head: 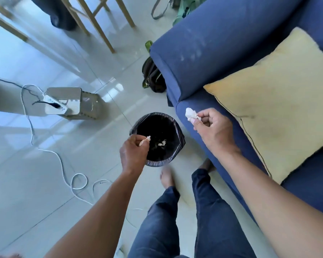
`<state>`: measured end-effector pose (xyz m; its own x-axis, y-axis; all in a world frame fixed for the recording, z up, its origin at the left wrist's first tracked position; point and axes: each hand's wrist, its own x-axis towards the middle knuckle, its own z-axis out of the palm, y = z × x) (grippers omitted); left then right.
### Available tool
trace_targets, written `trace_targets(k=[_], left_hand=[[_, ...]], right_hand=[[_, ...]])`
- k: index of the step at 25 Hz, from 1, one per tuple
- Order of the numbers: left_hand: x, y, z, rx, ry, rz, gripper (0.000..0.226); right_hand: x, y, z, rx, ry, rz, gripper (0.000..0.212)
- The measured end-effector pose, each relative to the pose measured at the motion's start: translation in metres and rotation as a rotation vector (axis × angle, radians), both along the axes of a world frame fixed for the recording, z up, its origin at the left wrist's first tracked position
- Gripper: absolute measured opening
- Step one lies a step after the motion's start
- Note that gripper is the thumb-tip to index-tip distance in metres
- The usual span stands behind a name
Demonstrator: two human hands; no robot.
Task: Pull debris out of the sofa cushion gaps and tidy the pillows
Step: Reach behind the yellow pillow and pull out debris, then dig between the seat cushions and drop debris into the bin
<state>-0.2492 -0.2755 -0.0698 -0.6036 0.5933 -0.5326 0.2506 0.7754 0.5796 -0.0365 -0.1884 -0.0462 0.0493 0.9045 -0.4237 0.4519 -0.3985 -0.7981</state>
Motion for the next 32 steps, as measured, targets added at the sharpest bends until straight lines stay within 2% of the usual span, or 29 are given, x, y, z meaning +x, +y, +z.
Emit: trace_targets(k=[6, 10, 12, 17, 20, 25, 32], left_hand=[[-0.024, -0.016, -0.047, -0.07, 0.055, -0.015, 0.013], [-0.031, -0.019, -0.082, -0.198, 0.093, -0.12, 0.035], [-0.032, -0.022, -0.086, -0.241, 0.103, -0.129, 0.038], [-0.022, -0.027, -0.059, -0.168, 0.092, -0.15, 0.036], [-0.003, -0.024, -0.035, -0.108, 0.087, -0.233, 0.034], [0.061, 0.012, 0.007, 0.058, 0.008, -0.474, 0.033], [0.225, 0.064, 0.046, 0.206, -0.055, -0.948, 0.033]], right_hand=[[-0.055, -0.033, -0.057, -0.028, -0.151, 0.127, 0.007], [-0.074, -0.031, -0.095, -0.154, -0.24, 0.296, 0.022], [-0.074, -0.03, -0.101, -0.201, -0.277, 0.312, 0.027], [-0.055, -0.04, -0.077, -0.196, -0.263, 0.191, 0.023], [-0.028, -0.047, -0.054, -0.149, -0.223, 0.068, 0.022], [0.052, -0.052, -0.007, -0.017, -0.161, -0.238, 0.026], [0.193, -0.093, 0.043, 0.079, -0.137, -0.722, 0.024]])
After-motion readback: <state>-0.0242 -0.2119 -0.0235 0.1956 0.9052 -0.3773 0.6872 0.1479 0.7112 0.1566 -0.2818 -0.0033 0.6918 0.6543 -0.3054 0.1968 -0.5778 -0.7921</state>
